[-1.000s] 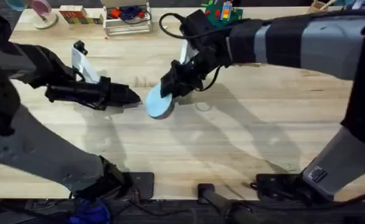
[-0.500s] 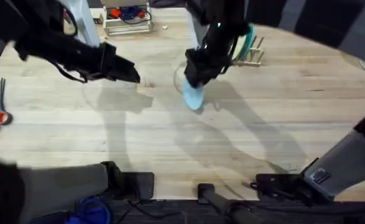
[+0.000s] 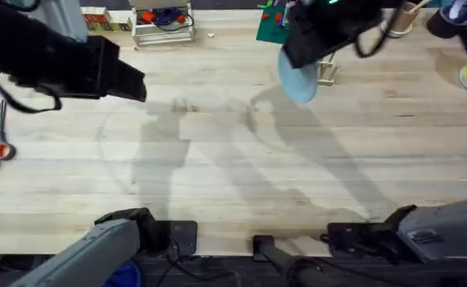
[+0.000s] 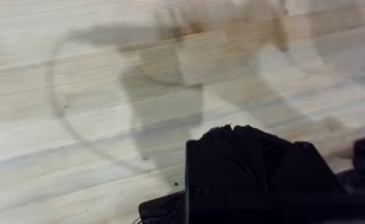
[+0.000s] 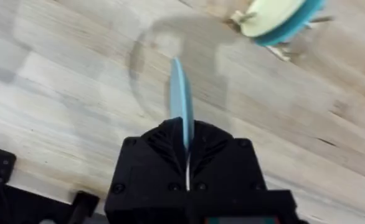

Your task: Pick up the plates from the table one by one and place each into a slot on the dish rack.

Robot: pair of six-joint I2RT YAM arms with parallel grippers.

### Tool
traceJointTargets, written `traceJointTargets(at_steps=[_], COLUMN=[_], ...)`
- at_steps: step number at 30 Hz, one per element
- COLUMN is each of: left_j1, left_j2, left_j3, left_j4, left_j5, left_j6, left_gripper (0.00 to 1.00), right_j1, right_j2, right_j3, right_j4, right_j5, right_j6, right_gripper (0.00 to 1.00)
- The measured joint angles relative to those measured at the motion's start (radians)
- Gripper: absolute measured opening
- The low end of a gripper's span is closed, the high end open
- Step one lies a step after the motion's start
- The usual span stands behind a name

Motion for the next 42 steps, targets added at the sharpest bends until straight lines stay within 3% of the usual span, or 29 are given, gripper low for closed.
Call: traceJointTargets(at_steps=[9,15,16,21,22,23,31,42], left_j1=[0.000,0.000,0.000,0.000,0.000,0.000,0.000,0.000], left_j2=[-0.080,-0.083,-0.083,-0.083,-0.083,-0.083,-0.083,-0.083], left_j3=[0.013,0.014,0.014,0.014,0.014,0.014,0.014,0.014], left_j4=[-0.031,-0.026,-0.023,-0.012,-0.010,-0.008,-0.007,-0.007], left_j5=[-0.110,-0.131,-0.133,-0.138,-0.138,-0.138,-0.138,-0.138], left_j6=[-0.066,-0.079,-0.080,-0.084,-0.090,-0.090,-0.091,-0.091], left_gripper=[0.041,0.066,0.110,0.858,0.960,0.984,0.995,0.994], right_j1=[-0.076,-0.127,-0.127,-0.127,-0.127,-0.127,-0.137,-0.291], right_j2=[-0.177,-0.226,-0.226,-0.226,-0.226,-0.226,-0.226,-0.210], right_j3=[0.000,0.002,0.002,0.002,0.002,0.002,0.002,0.002], right_j4=[-0.043,-0.054,-0.054,-0.056,-0.056,-0.056,-0.054,-0.042], right_j5=[0.036,0.041,0.041,0.040,0.040,0.039,0.039,0.043], right_j6=[0.005,0.020,0.020,0.012,0.009,0.008,0.064,0.303], right_gripper=[0.031,0.030,0.031,0.030,0.030,0.030,0.030,0.030])
